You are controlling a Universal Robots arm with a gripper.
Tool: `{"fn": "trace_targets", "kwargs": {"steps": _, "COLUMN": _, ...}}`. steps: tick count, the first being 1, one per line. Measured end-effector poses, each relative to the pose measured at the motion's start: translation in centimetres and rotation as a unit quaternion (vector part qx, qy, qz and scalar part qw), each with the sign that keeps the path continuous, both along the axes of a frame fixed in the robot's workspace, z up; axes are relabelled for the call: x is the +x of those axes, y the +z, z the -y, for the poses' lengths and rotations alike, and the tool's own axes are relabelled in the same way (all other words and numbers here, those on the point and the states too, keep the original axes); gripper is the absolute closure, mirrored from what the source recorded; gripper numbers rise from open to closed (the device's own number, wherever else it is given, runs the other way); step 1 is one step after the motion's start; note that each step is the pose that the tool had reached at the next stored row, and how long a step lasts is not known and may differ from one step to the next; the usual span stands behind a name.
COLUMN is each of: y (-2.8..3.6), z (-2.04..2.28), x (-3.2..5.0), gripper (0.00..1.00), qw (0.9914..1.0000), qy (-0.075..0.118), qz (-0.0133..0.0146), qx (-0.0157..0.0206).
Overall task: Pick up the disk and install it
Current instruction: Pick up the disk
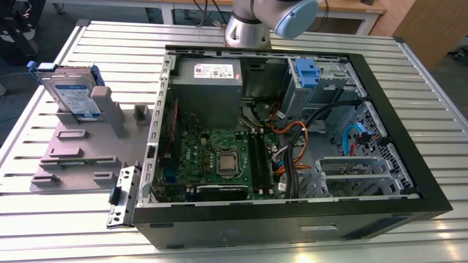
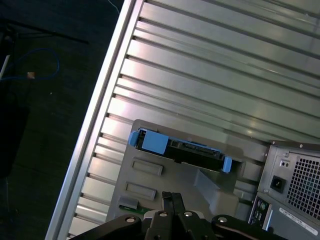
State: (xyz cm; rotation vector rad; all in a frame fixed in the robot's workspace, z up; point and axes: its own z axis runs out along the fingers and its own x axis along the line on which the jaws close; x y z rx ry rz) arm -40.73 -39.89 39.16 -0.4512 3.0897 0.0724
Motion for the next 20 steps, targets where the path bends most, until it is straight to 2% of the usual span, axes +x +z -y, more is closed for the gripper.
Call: {"fn": "trace_targets", "kwargs": {"steps": 20, "y": 0.00, "z": 0.00, "x": 0.00, "gripper": 0.89, "qw": 0.99999, "qy": 0.005, "qz": 0.0000, "qx": 0.0000}}
